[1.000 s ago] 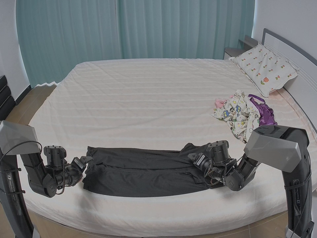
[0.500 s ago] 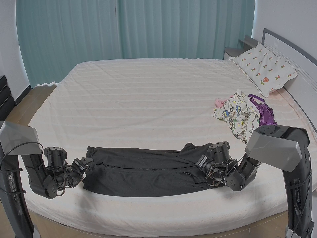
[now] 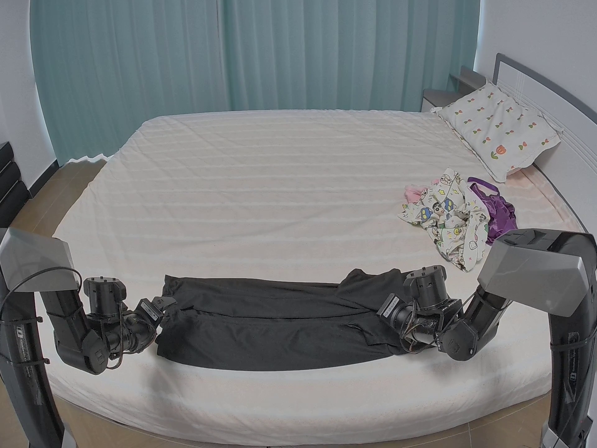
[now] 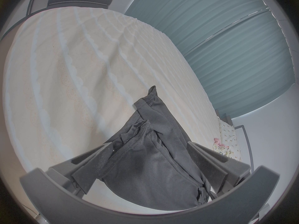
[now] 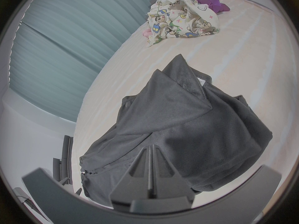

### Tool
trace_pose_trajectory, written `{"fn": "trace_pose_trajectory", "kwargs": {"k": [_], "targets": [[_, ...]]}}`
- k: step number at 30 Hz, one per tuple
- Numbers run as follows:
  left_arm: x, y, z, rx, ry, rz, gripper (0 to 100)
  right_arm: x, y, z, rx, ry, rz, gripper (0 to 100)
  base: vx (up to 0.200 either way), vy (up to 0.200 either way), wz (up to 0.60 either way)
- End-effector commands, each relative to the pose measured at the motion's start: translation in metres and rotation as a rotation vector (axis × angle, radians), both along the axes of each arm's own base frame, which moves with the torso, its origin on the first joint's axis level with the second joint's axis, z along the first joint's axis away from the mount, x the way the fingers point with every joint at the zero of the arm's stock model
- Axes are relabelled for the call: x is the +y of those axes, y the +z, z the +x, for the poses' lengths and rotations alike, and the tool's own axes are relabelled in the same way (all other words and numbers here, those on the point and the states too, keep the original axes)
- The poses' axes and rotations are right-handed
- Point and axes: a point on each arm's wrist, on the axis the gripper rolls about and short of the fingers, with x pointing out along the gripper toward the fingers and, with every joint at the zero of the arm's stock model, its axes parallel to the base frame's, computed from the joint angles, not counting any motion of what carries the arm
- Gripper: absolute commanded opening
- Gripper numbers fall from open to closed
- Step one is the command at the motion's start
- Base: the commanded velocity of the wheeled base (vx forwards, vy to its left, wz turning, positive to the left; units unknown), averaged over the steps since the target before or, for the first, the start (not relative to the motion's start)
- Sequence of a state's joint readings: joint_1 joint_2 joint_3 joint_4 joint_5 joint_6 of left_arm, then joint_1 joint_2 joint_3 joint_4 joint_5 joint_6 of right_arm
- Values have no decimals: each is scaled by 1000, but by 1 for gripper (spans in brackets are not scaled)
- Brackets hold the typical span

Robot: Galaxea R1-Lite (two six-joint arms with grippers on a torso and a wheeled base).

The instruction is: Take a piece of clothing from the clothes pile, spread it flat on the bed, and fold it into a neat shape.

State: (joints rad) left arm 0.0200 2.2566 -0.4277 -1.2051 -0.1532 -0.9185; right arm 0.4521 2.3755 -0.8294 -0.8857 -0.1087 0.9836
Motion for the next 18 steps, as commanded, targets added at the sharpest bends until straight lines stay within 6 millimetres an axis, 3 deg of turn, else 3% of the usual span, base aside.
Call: {"fn": "trace_pose_trajectory", "kwargs": {"k": [1, 5, 9, 15, 18], "targets": [[0, 0, 0, 1, 2, 0, 100, -1, 6, 1, -18, 2, 14, 100, 0, 0, 0], [0, 0, 0, 1, 2, 0, 100, -10, 13, 7, -55, -13, 14, 100, 0, 0, 0], [0, 0, 0, 1, 0, 0, 100, -33, 26, 18, -100, -3, 4, 100, 0, 0, 0], [0, 0, 0, 1, 0, 0, 100, -58, 26, 35, -147, 22, -84, 100, 0, 0, 0], [0, 0, 0, 1, 0, 0, 100, -57, 22, 40, -146, 67, -65, 100, 0, 0, 0]]}}
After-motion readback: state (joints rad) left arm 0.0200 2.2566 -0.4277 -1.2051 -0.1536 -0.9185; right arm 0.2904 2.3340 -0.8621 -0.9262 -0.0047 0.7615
